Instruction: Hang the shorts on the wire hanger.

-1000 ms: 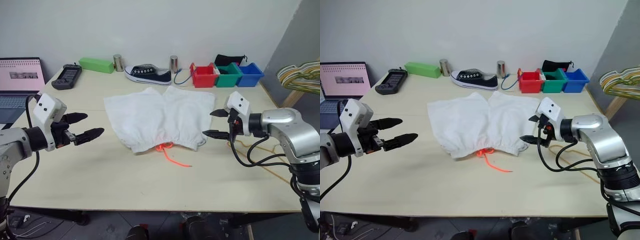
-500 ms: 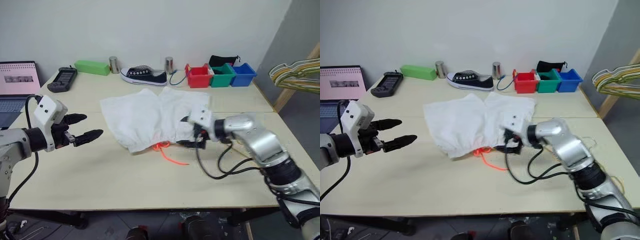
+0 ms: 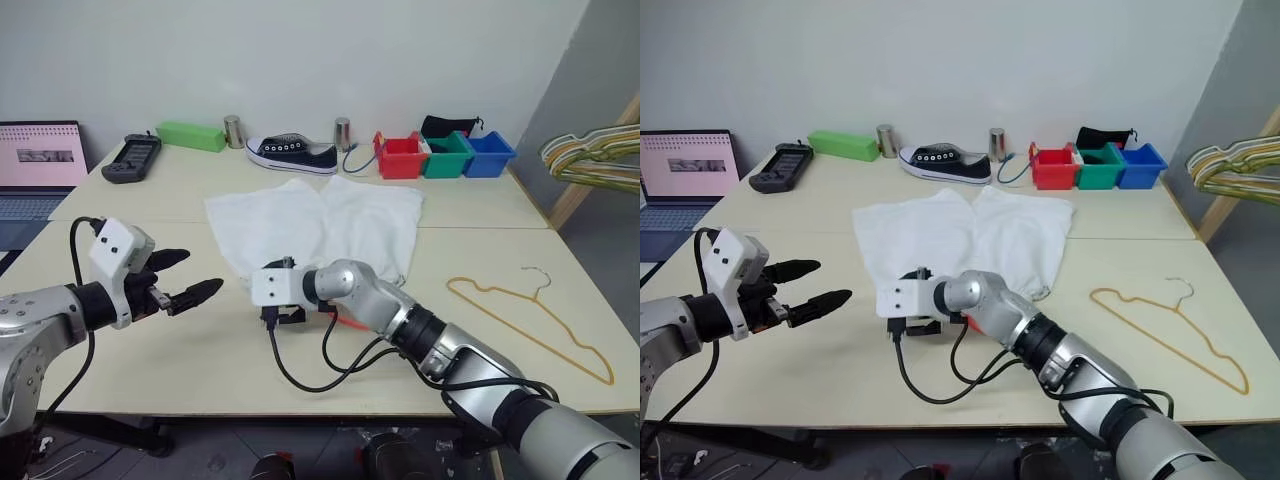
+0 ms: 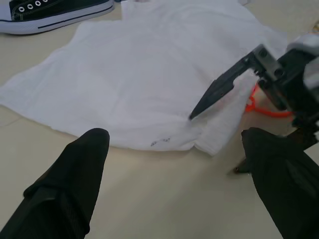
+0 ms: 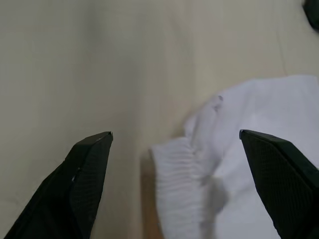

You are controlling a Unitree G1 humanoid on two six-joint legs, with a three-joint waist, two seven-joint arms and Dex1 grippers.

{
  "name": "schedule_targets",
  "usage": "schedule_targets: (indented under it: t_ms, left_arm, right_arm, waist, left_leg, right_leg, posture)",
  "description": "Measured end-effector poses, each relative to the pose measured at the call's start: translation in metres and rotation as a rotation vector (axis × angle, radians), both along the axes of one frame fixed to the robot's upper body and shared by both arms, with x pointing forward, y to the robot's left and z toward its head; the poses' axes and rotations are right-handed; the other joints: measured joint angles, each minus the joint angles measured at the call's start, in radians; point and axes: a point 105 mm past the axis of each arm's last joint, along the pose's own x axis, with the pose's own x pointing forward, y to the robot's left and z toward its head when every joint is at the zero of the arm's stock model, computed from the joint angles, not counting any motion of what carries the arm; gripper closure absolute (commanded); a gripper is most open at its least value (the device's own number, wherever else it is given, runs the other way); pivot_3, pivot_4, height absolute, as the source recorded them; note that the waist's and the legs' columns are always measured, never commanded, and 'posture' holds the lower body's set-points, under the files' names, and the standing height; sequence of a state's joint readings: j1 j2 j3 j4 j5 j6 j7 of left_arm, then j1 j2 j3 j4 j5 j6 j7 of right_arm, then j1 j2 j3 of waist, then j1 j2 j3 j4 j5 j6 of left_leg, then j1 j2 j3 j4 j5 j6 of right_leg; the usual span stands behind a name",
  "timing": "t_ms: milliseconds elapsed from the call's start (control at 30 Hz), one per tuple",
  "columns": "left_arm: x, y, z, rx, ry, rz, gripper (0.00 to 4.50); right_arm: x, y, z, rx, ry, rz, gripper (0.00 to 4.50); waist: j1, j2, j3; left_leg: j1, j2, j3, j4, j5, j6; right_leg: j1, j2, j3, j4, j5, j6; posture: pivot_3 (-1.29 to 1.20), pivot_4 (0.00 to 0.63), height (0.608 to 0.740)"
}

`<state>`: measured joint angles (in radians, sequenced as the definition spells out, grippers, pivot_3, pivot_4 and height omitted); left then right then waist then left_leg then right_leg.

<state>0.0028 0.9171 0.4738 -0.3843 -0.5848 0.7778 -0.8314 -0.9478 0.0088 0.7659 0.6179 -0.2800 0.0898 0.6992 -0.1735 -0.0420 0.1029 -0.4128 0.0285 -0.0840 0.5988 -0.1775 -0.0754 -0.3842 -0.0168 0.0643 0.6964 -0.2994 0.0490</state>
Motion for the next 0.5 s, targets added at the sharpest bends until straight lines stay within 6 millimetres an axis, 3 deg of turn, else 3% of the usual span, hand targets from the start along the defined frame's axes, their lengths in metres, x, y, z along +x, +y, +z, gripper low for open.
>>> schedule_targets:
  t_ms: [133, 300, 433, 500]
  left_arm:
    - [-0.015, 0.013, -0.010, 0.004, 0.053, 0.052, 0.00]
    - [-0.025, 0.020, -0.013, 0.018, 0.074, 0.074, 0.00]
    - [-0.040, 0.014, -0.023, 0.004, 0.155, 0.019, 0.00]
    - [-0.043, 0.010, -0.024, -0.004, 0.172, -0.012, 0.00]
  right_arm:
    - [0.007, -0.006, -0.011, -0.028, -0.002, -0.012, 2.03]
    - [0.014, -0.006, -0.011, -0.016, -0.020, -0.034, 3.13]
    - [0.022, -0.006, -0.006, 0.013, -0.028, -0.065, 4.19]
    - [0.025, -0.010, -0.007, 0.009, -0.027, -0.072, 4.40]
  waist:
    - [0.014, -0.001, -0.001]
    - [0.036, 0.000, 0.000]
    - [0.037, -0.003, -0.003]
    - [0.041, -0.003, -0.004]
  left_leg:
    - [0.002, 0.000, 0.000, 0.000, 0.001, 0.000]
    - [0.015, 0.001, 0.000, -0.003, 0.001, 0.000]
    - [0.016, 0.002, -0.001, -0.004, 0.001, 0.000]
    - [0.016, 0.002, -0.001, -0.004, 0.001, 0.000]
  right_leg:
    - [0.001, 0.000, 0.000, 0.001, 0.000, 0.000]
    - [0.012, 0.001, -0.001, 0.001, -0.004, -0.001]
    - [0.012, 0.001, -0.002, 0.001, -0.004, -0.003]
    - [0.012, 0.001, -0.002, 0.001, -0.004, -0.003]
  posture:
    - [0.02, 0.002, 0.740]
    - [0.02, 0.000, 0.740]
    - [0.01, 0.000, 0.740]
    - [0.00, 0.000, 0.740]
